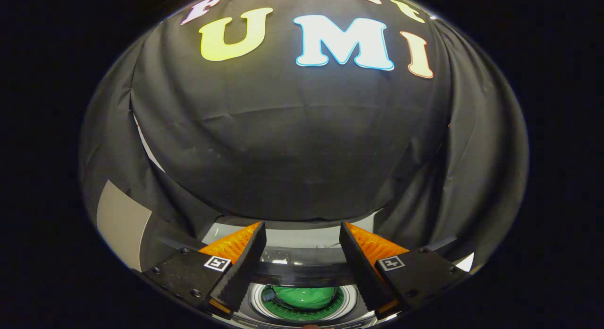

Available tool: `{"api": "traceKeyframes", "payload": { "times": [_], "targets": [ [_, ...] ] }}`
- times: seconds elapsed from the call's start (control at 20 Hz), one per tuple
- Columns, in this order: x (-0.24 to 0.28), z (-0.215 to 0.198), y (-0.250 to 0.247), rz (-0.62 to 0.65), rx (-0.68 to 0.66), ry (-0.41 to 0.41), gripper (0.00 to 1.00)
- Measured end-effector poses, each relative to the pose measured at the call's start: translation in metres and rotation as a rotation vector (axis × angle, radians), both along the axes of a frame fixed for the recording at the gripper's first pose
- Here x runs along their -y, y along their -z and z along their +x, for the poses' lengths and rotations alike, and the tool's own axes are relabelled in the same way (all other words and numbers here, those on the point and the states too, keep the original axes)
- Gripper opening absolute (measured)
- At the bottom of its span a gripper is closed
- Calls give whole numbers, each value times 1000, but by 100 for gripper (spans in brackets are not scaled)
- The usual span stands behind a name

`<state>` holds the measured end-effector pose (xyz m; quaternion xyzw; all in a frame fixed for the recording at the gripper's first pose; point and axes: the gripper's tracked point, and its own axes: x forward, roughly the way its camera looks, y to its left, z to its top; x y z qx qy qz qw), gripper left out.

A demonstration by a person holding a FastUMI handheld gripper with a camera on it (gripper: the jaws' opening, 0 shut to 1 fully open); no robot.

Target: Put the clothes into the washing machine and then close the washing machine lid.

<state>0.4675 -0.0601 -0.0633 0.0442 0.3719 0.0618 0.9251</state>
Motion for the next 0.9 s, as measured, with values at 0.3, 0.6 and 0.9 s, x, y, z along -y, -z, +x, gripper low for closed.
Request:
{"api": "traceKeyframes", "payload": {
  "times": [0.3,0.6,0.9],
  "targets": [
    [0,-11,-4,3,69,2,98],
    [1,-46,-7,11,142,-2,98],
    [2,-75,-9,15,258,-4,98]
  ]
}}
